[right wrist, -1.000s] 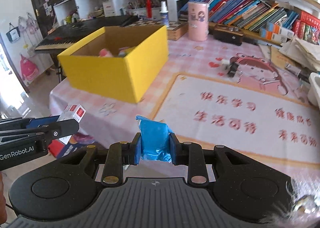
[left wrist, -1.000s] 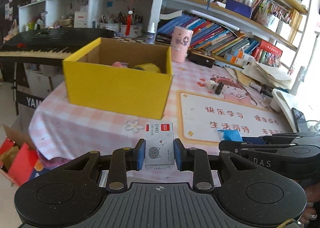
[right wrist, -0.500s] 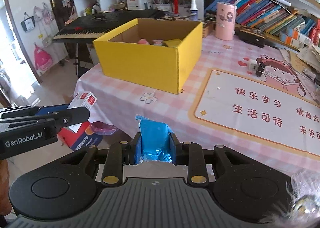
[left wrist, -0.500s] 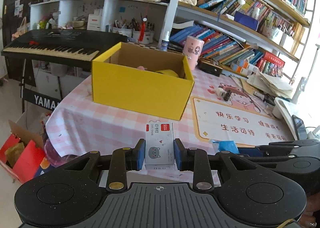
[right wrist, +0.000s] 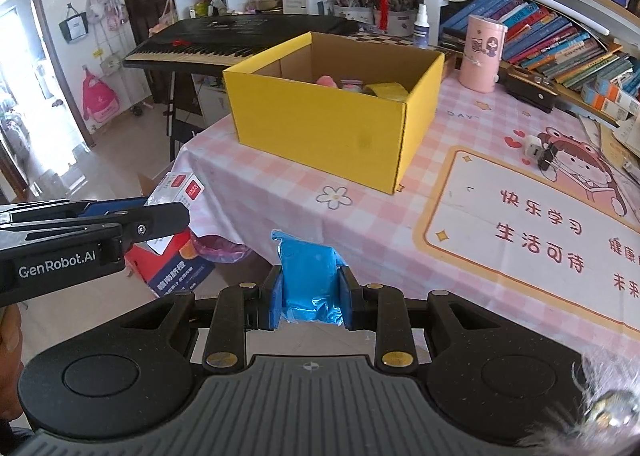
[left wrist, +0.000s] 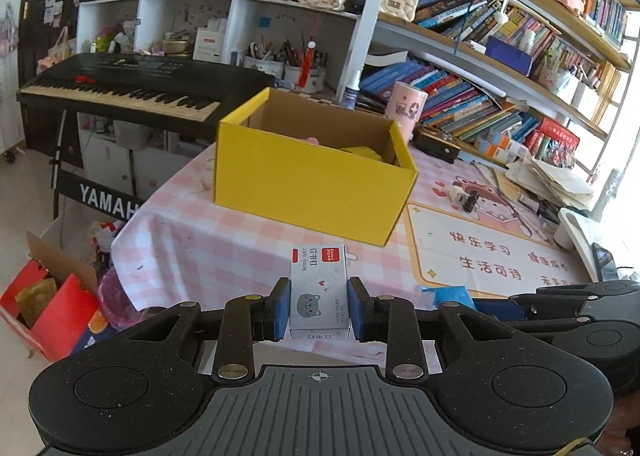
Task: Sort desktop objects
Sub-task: 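Carry the white card box with the left tool while the right tool carries the blue clip to the box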
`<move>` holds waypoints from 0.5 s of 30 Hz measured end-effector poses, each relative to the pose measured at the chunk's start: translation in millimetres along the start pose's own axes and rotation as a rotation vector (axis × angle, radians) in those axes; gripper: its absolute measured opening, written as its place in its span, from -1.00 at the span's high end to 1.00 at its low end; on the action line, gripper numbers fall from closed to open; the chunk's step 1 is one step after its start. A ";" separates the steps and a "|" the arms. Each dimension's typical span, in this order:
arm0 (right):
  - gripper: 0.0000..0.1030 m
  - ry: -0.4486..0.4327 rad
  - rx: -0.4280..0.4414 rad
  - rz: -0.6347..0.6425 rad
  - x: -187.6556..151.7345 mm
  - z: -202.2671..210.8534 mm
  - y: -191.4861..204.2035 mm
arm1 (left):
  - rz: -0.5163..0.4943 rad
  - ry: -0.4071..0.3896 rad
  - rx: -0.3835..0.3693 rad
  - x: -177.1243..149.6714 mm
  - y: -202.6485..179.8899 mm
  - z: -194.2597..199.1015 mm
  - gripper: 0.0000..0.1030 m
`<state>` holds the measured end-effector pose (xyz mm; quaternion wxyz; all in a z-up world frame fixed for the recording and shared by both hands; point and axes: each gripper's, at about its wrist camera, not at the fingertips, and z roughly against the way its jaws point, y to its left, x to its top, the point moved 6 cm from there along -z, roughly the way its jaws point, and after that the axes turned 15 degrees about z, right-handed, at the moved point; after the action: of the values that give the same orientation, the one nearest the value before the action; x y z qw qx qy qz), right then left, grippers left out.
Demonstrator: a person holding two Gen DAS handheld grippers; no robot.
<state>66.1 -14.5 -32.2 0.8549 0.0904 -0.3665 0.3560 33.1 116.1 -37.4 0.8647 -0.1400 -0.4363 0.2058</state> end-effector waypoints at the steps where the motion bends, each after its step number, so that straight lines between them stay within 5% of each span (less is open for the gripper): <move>1: 0.51 0.000 0.002 0.002 1.2 -1.2 1.0 | 0.003 -0.001 0.001 1.1 1.8 -0.2 0.44; 15: 0.51 -0.012 0.023 0.025 26.5 -22.0 5.7 | 0.025 -0.030 0.021 24.2 16.8 -9.7 0.44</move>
<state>87.3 13.1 -30.2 0.8469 0.0979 -0.3687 0.3705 50.0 141.8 -33.2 0.8569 -0.1335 -0.4452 0.2230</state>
